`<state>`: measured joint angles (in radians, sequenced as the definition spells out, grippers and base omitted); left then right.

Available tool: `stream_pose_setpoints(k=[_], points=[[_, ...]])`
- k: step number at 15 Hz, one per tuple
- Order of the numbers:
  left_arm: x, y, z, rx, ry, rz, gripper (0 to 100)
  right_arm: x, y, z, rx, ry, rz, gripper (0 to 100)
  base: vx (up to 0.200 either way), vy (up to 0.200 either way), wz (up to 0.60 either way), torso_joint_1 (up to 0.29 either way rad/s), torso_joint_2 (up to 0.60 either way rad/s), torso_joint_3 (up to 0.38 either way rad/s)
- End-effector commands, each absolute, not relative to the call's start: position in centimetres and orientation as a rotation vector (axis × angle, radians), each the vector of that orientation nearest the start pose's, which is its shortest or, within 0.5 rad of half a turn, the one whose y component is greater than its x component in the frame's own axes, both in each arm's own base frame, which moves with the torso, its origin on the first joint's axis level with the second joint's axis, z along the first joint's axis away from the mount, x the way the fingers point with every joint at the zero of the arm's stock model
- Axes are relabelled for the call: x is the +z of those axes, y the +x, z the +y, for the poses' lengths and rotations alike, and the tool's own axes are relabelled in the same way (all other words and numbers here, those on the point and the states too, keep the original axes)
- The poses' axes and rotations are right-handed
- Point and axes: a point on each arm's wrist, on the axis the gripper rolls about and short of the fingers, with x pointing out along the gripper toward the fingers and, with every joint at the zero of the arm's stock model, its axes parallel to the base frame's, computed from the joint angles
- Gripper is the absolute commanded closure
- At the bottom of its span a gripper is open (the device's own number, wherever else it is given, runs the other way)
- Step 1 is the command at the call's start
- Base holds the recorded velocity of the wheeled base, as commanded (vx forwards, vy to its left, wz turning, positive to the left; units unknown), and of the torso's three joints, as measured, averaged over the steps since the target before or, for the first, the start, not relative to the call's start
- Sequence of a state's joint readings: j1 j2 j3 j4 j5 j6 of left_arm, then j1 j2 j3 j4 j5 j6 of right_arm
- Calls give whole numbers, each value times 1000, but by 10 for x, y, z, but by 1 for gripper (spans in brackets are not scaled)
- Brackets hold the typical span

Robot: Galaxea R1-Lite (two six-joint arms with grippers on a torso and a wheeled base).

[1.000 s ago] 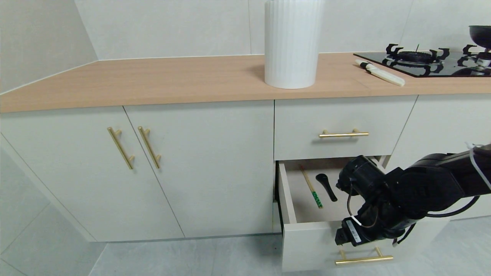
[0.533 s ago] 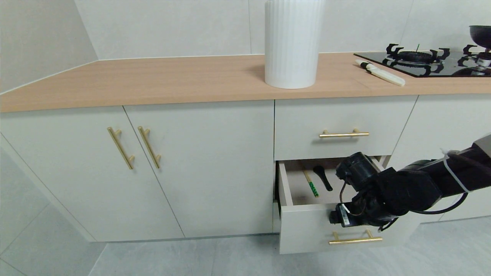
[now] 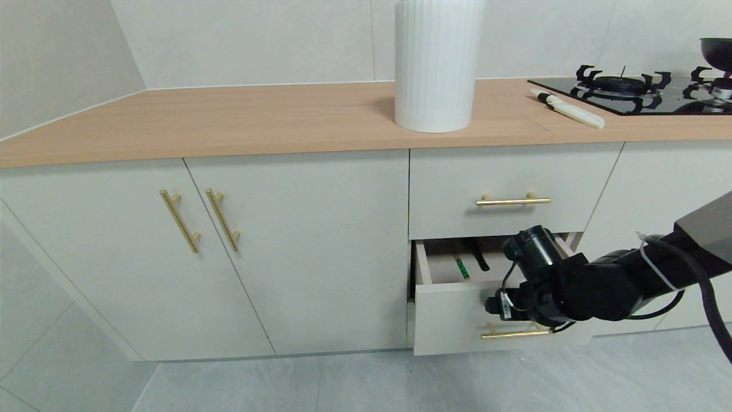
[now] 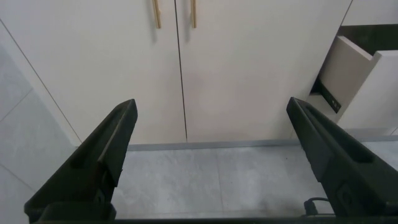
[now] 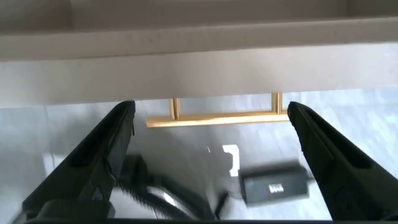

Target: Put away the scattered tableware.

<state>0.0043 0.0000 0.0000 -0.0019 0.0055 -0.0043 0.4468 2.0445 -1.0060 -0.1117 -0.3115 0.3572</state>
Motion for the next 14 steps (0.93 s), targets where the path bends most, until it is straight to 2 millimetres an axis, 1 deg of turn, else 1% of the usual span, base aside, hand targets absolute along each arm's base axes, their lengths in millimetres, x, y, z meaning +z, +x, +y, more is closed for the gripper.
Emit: stream_pose_setpoints(k=[1,3,4,8,12,14], points=[[76,-23,0,11,-5,-2,0,64,324,143,-45,-1,848,0,0,0,0,0,0,0],[76,-23,0,11,-5,-2,0,57,331,143,-62,13,796,0,0,0,0,0,0,0],[76,-23,0,11,-5,-2,0,51,336,143,-75,22,759,0,0,0,0,0,0,0],[76,-23,0,11,-5,-2,0,35,350,139,-97,53,700,0,0,0,0,0,0,0],[76,-23,0,11,-5,0,0,23,371,135,-98,123,547,0,0,0,0,0,0,0],[76,-23,0,11,-5,-2,0,17,378,132,-104,142,505,0,0,0,0,0,0,0]])
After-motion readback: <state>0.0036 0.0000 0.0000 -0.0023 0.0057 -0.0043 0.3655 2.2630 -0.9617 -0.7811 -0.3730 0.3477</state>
